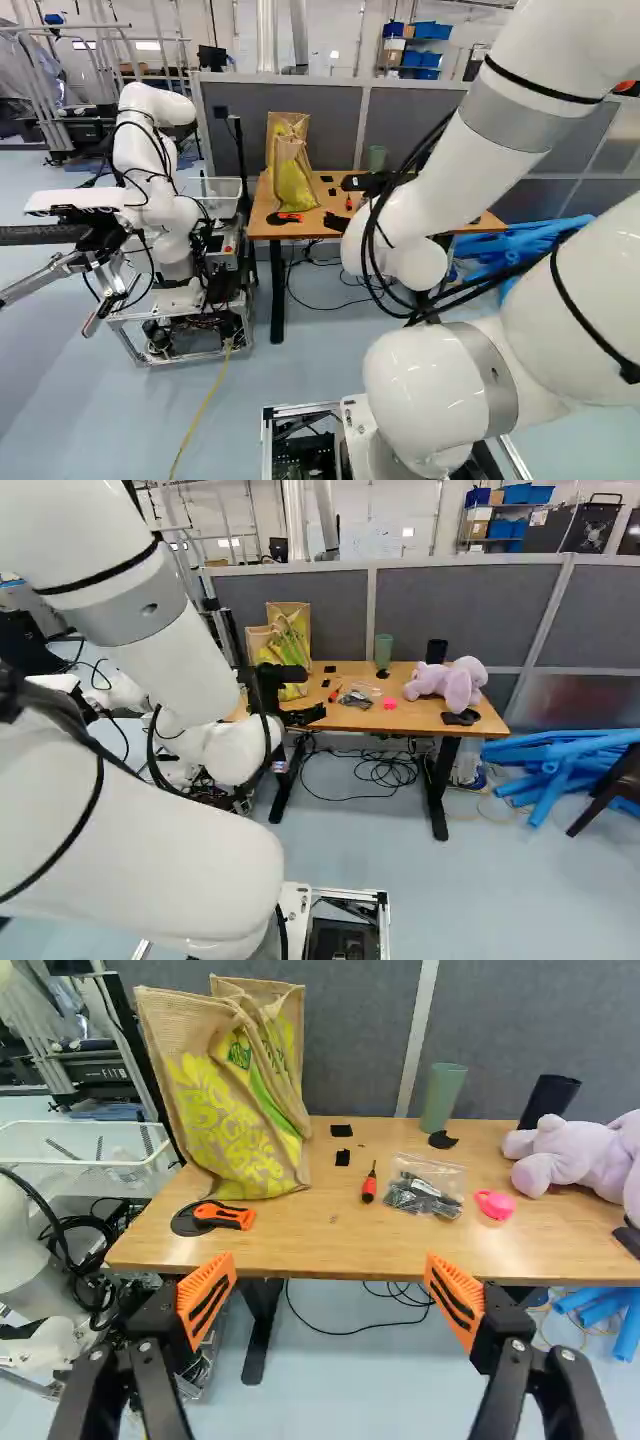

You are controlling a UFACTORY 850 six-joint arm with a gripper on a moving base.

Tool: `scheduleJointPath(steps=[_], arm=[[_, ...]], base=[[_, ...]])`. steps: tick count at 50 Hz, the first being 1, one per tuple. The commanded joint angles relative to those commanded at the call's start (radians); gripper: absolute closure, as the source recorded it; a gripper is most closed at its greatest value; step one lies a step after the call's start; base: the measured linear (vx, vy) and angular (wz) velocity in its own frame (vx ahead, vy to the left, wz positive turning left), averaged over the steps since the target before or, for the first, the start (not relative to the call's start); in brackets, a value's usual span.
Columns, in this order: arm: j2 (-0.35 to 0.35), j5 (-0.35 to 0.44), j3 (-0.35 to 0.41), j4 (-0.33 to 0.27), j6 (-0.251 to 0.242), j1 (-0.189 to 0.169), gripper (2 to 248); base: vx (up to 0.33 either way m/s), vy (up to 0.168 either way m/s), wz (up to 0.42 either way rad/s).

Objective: Pick up the bag on the ground and place it on the table

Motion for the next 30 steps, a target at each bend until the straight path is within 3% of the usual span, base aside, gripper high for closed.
scheduleJointPath(steps=[30], arm=[[0.002, 0.005, 0.005, 0.0, 0.0, 0.0, 3]], base=[[0.0, 0.0, 0.0]])
